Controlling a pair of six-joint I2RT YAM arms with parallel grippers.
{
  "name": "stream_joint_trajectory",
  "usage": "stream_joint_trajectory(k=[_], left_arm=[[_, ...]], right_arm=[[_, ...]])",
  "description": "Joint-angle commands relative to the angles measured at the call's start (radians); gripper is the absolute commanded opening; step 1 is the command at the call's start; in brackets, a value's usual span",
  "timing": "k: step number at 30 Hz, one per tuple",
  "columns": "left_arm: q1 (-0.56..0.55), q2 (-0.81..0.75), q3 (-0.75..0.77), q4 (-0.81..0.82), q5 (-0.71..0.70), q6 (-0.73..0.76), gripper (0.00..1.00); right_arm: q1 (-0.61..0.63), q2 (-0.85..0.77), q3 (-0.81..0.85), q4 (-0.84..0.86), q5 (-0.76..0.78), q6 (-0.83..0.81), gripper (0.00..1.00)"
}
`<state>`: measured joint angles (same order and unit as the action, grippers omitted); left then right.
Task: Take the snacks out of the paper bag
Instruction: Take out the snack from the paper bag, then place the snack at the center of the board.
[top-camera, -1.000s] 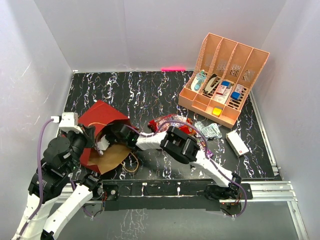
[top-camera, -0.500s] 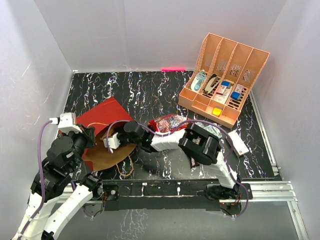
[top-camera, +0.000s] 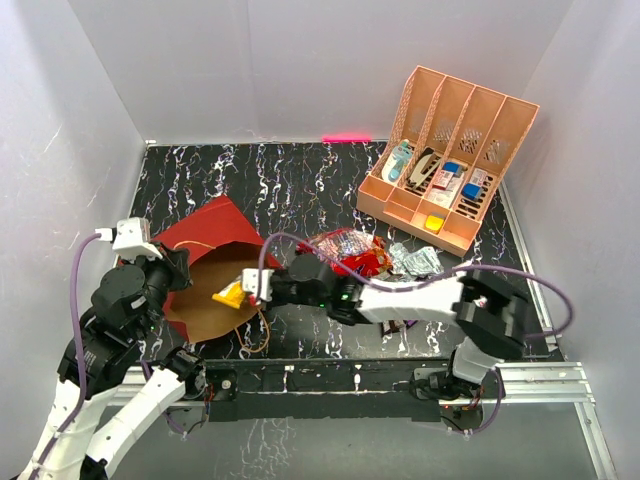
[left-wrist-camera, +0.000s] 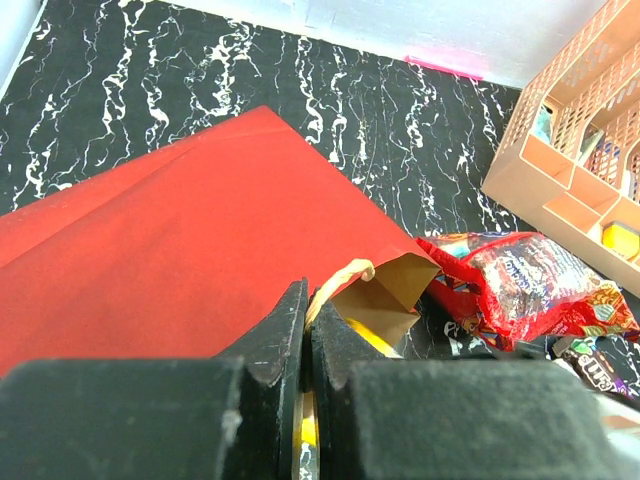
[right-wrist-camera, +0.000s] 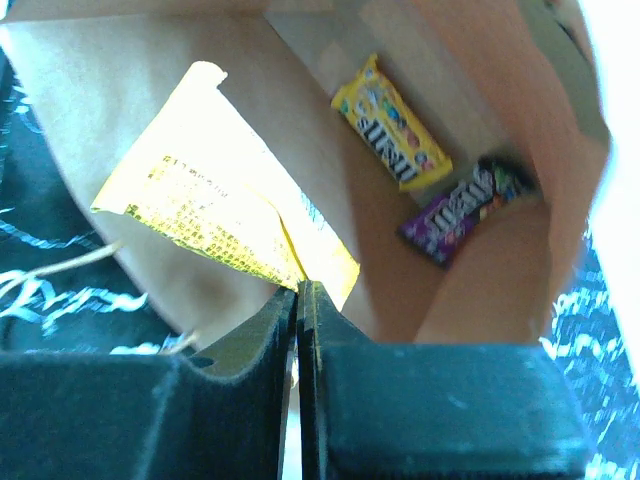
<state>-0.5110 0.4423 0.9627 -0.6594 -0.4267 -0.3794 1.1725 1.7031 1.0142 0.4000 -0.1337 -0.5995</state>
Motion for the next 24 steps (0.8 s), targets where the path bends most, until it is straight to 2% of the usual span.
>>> stream_joint_trajectory(k=[1, 6, 11, 15, 18, 19, 24], left_arm=[[-0.004, 0.012, 0.037, 0.002, -0.016, -0.01, 0.0], [-0.004, 0.025, 0.04, 0.004, -0.03, -0.009, 0.0], [-0.004, 0.042, 0.035, 0.014, -0.027, -0.02, 0.0], [-0.004, 0.047, 0.033, 0.015, -0.026, -0.027, 0.0], [-0.004, 0.047, 0.037, 0.012, -0.024, -0.026, 0.0], [-0.003, 0.048, 0.039, 0.01, -0.024, -0.026, 0.0], [-0.004, 0.049, 0.042, 0.006, -0.026, -0.027, 0.0]], right_arm=[[-0.004, -0.261, -0.101, -0.112, 0.07, 0.253, 0.08], [-0.004, -0.504, -0.123, -0.316, 0.208, 0.483, 0.08], [-0.004, -0.667, -0.052, -0.494, 0.508, 0.63, 0.08], [-0.011, -0.672, 0.051, -0.684, 0.864, 0.72, 0.08], [-0.06, -0.62, 0.107, -0.845, 1.032, 0.792, 0.08], [-0.096, -0.604, 0.122, -0.897, 1.048, 0.826, 0.08], [-0.372, -0.548, 0.15, -1.083, 0.901, 0.981, 0.08]])
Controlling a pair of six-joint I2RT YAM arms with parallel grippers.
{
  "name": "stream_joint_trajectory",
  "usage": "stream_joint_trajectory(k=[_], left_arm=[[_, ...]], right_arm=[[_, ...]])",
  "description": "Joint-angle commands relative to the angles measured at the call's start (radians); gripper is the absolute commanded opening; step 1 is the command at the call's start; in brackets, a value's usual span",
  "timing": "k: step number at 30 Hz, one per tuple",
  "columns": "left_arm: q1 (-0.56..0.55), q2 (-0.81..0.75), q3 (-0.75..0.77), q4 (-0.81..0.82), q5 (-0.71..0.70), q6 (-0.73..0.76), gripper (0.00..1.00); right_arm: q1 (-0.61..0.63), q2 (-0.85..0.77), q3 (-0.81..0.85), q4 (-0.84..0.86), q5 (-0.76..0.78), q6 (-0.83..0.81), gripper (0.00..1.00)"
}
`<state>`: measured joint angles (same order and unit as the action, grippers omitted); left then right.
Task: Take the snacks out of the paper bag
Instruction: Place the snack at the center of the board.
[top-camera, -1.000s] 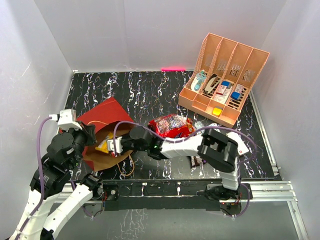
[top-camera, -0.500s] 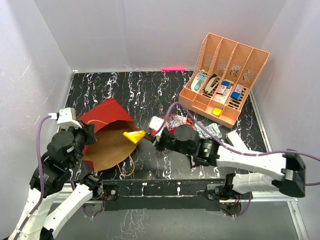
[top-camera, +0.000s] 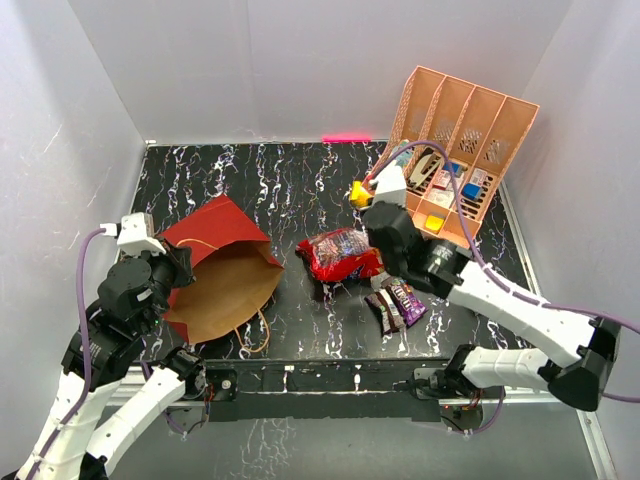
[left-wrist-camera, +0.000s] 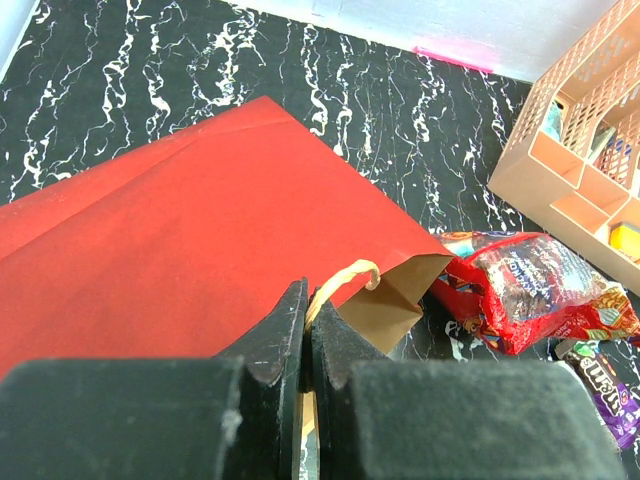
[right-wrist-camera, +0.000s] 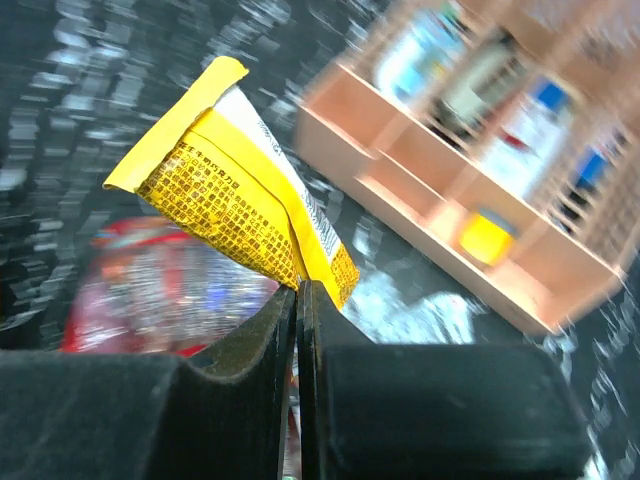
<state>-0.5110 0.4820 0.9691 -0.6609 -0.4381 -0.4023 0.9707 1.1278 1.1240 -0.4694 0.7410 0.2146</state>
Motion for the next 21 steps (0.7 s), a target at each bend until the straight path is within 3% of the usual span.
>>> stream_joint_trajectory(k=[1, 5, 11, 16, 21], left_arm=[[-0.004, 0.009, 0.037, 0.005, -0.014, -0.004, 0.0], [-0.004, 0.01, 0.046, -0.004, -0.019, -0.004, 0.0], [-0.003, 0.012, 0.052, 0.002, -0.017, -0.01, 0.0], [-0.004, 0.012, 0.035, 0.022, 0.007, -0.024, 0.0], [-0.004, 0.011, 0.033, 0.02, 0.012, -0.024, 0.0]], right_arm=[[-0.211, 0.033, 0.042, -0.251, 0.007, 0.203, 0.08], [-0.354, 0.041, 0.033, -0.399, -0.087, 0.341, 0.08], [-0.412, -0.014, -0.066, -0.558, -0.265, 0.502, 0.08], [-0.414, -0.045, -0.198, -0.561, -0.346, 0.556, 0.08], [-0.414, -0.028, -0.227, -0.523, -0.361, 0.548, 0.08]])
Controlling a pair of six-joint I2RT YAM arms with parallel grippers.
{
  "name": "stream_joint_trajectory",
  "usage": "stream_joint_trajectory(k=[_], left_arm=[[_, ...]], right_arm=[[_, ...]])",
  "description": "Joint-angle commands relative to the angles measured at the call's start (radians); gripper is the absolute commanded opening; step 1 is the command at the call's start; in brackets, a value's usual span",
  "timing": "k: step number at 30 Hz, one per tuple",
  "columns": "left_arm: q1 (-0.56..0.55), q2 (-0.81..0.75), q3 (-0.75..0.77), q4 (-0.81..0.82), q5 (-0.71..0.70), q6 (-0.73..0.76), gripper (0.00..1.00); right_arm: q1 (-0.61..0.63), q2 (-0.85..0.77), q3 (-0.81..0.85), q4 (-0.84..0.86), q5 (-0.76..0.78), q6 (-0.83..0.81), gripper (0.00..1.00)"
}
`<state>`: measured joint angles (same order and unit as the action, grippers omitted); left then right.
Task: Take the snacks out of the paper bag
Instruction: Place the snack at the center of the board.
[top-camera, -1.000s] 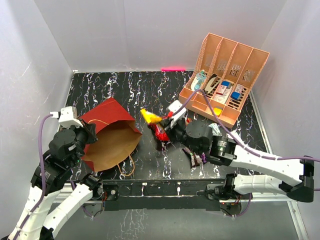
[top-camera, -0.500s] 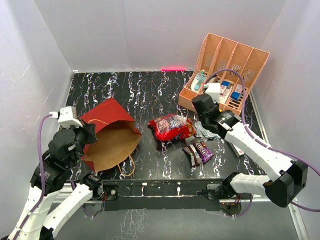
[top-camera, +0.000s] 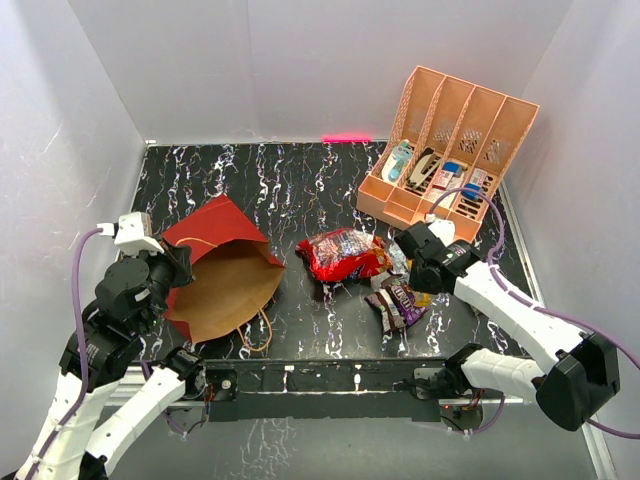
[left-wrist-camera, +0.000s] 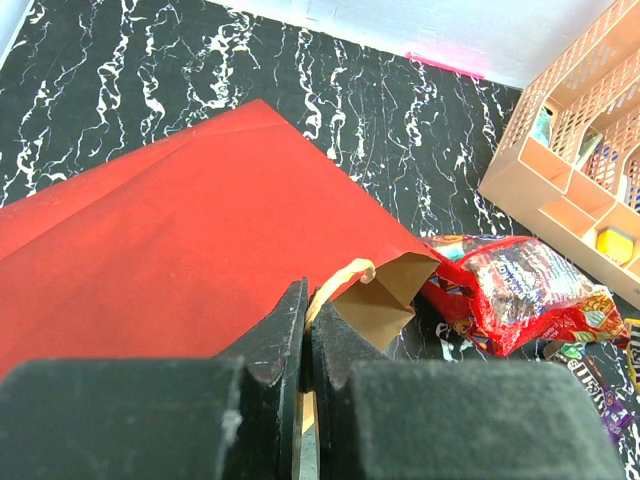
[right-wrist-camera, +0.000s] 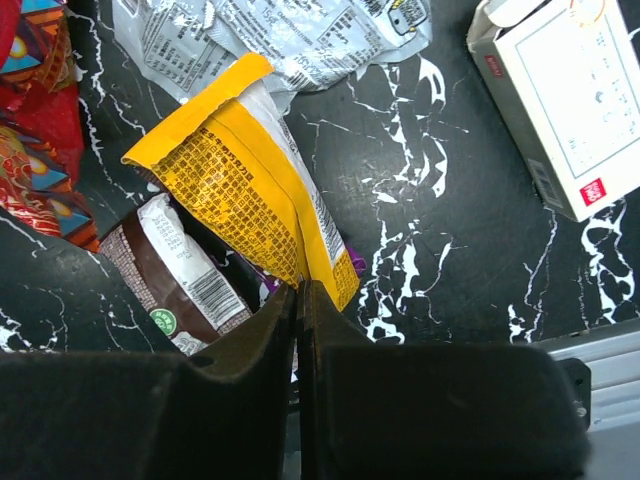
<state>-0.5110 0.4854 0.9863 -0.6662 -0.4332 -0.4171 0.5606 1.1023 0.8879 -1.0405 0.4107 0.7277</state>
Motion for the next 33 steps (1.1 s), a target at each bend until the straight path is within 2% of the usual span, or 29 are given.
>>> stream_joint_trajectory(k=[1, 5, 10, 19, 22, 24, 26, 28, 33], left_arm=[[-0.004, 0.006, 0.014, 0.026, 0.008, -0.009, 0.0], [-0.004, 0.002, 0.014, 0.024, 0.008, -0.01, 0.0], [-0.004, -0.004, 0.011, 0.023, 0.009, -0.014, 0.0], [-0.004, 0.0, 0.011, 0.027, 0.004, -0.001, 0.0], [-0.004, 0.002, 0.008, 0.032, 0.001, 0.001, 0.0], [-0.004, 0.002, 0.007, 0.038, 0.001, 0.001, 0.0], [-0.004, 0.002, 0.008, 0.039, 0.002, 0.001, 0.0], [-0.004, 0.001, 0.013, 0.035, 0.001, 0.001, 0.0], [-0.004, -0.004, 0.022, 0.027, -0.007, 0.009, 0.0]], right_arm=[[-0.004, 0.004, 0.003, 0.066, -0.037, 0.032, 0.08], [-0.004, 0.039, -0.035, 0.129, -0.041, 0.031, 0.09], [-0.003, 0.074, -0.047, 0.162, -0.047, 0.013, 0.18], [-0.004, -0.001, 0.042, 0.164, -0.062, -0.051, 0.47], [-0.004, -0.048, 0.079, 0.202, -0.067, -0.096, 0.54], [-0.004, -0.08, 0.086, 0.263, -0.107, -0.16, 0.63], [-0.004, -0.117, 0.08, 0.347, -0.216, -0.234, 0.7], [-0.002, -0.161, 0.056, 0.453, -0.337, -0.298, 0.72], [0.002, -0.227, -0.013, 0.725, -0.505, -0.316, 0.73]])
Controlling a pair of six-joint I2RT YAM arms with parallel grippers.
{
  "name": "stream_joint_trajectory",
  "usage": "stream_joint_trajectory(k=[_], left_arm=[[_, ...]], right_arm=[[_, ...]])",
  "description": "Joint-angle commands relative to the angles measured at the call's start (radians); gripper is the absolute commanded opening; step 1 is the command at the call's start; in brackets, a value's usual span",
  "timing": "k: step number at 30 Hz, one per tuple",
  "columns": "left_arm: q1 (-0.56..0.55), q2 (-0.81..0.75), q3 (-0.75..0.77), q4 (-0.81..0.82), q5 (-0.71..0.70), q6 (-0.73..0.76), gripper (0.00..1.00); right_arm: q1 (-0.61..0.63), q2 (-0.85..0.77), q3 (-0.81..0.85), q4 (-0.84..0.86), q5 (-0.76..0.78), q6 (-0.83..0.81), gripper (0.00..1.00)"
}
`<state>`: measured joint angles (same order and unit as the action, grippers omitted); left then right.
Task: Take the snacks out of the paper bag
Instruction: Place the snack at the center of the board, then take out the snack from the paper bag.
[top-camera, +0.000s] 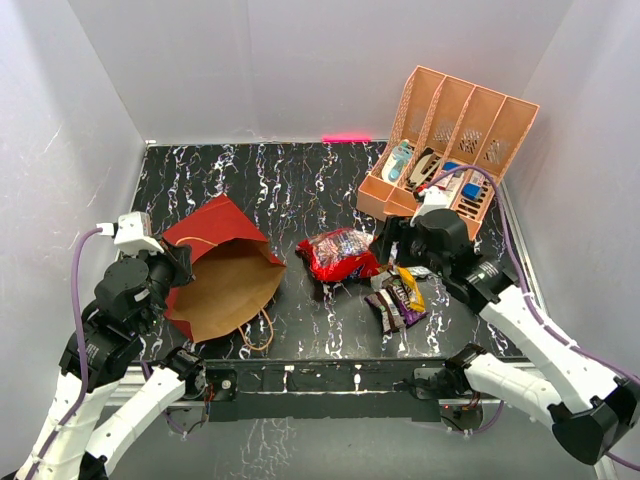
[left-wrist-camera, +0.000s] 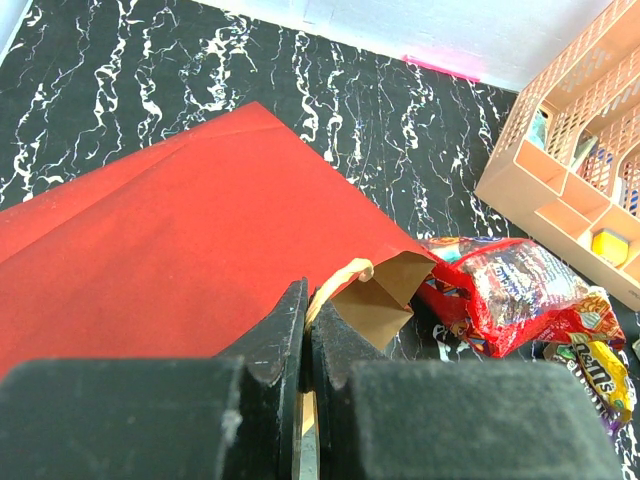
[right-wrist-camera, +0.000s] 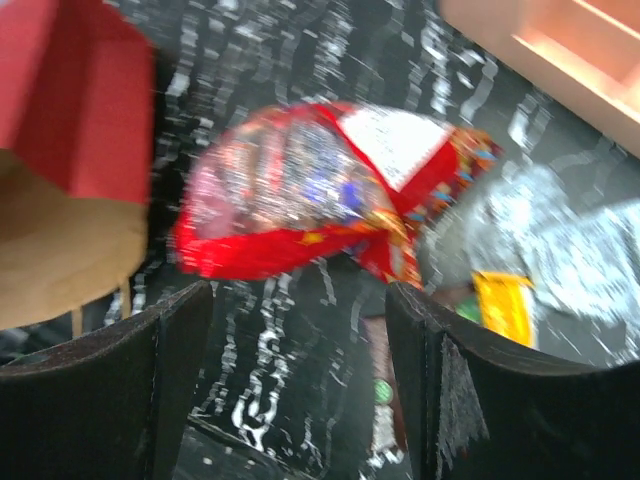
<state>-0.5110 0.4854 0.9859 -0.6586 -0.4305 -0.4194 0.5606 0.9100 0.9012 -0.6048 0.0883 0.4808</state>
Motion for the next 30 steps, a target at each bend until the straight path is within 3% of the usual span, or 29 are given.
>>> stream_joint_trajectory(k=[1, 6, 12, 17, 24, 27, 30], left_arm=[[-0.004, -0.005, 0.02, 0.02, -0.011, 0.012, 0.0], [-0.004, -0.001, 0.015, 0.017, -0.004, 0.009, 0.0], [-0.004, 0.001, 0.022, 0.015, -0.003, 0.007, 0.0], [-0.004, 0.002, 0.025, 0.011, -0.005, 0.01, 0.0], [-0.004, 0.003, 0.03, 0.008, 0.004, 0.013, 0.0], [-0.004, -0.005, 0.031, 0.004, 0.002, 0.017, 0.0], [-0.004, -0.012, 0.031, 0.006, 0.005, 0.024, 0.0]], right_arm=[[0.007, -0.02, -0.023, 0.337, -0.209, -0.07, 0.73], [0.141, 0.147, 0.059, 0.412, -0.202, -0.091, 0.71], [0.517, 0.451, 0.284, 0.38, 0.096, -0.277, 0.72], [0.738, 0.702, 0.437, 0.393, 0.239, -0.534, 0.76], [0.779, 0.775, 0.314, 0.821, 0.054, -0.899, 0.78], [0.778, 0.819, 0.231, 1.046, 0.086, -1.101, 0.77], [0.761, 0.936, 0.282, 1.089, 0.114, -1.253, 0.76]])
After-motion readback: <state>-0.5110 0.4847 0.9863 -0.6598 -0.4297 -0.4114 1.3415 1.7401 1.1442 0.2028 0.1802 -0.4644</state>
